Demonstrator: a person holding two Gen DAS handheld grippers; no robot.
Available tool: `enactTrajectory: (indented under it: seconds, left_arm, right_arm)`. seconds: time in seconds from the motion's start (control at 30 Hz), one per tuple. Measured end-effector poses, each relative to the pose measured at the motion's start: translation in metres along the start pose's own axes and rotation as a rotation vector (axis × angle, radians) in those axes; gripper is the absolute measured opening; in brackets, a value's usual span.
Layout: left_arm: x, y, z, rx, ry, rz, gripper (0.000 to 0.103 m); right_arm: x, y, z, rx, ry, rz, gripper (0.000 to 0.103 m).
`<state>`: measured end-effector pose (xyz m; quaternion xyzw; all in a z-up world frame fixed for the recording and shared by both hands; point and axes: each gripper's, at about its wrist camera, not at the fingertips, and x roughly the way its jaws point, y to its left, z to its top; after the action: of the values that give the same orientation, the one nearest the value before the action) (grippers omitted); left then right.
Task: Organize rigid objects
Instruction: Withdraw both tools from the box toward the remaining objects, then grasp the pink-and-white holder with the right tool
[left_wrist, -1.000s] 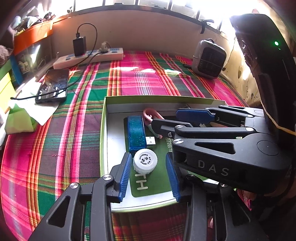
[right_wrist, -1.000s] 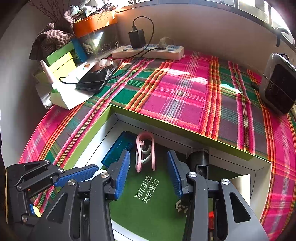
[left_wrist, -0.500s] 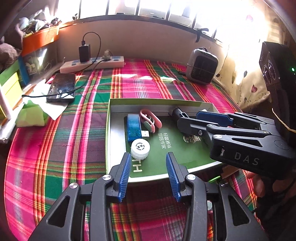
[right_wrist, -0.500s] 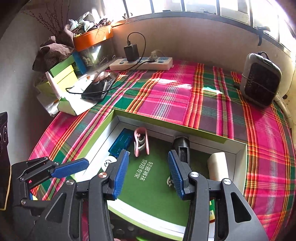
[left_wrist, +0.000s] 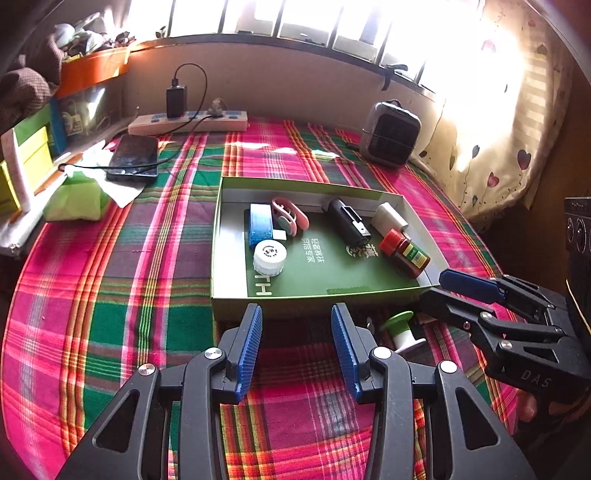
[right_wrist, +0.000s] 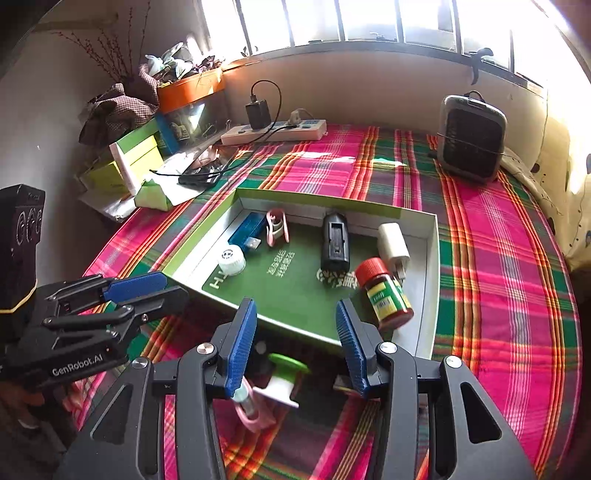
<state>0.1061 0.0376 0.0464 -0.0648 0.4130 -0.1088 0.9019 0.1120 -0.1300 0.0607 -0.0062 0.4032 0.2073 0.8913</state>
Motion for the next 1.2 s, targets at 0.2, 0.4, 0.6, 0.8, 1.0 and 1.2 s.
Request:
enactTrajectory:
  seconds: [0.2,0.4,0.6,0.8,1.0,1.2]
  left_arm:
    - [-0.006,0.005,-0.013,-0.021,0.000,-0.016,0.038]
    - [-0.006,0.010,-0.025,-0.031,0.022,-0.033,0.039]
    - [-0.008,0.018,-0.032,-0.032,0.032,-0.052,0.039]
    - [-0.006,0.028,-0.035,-0.033,0.046,-0.071,0.039]
    - [-0.004,0.035,-0.036,-0.022,0.060,-0.091,0.039]
    - [0.000,0.041,-0.034,-0.007,0.077,-0.109,0.039]
  right_arm:
    - [-0.017,0.006,-0.030,-0.025,-0.005,0.008,0.046]
    - [-0.015,0.017,-0.057,-0.048,0.024,0.025,0.046]
    - [0.000,0.024,-0.065,-0.049,0.060,0.035,0.046]
    - [0.010,0.029,-0.068,-0.046,0.088,0.040,0.046]
    - [0.016,0.043,-0.070,-0.070,0.103,0.056,0.046]
    - [0.022,0.049,-0.065,-0.039,0.093,0.020,0.046]
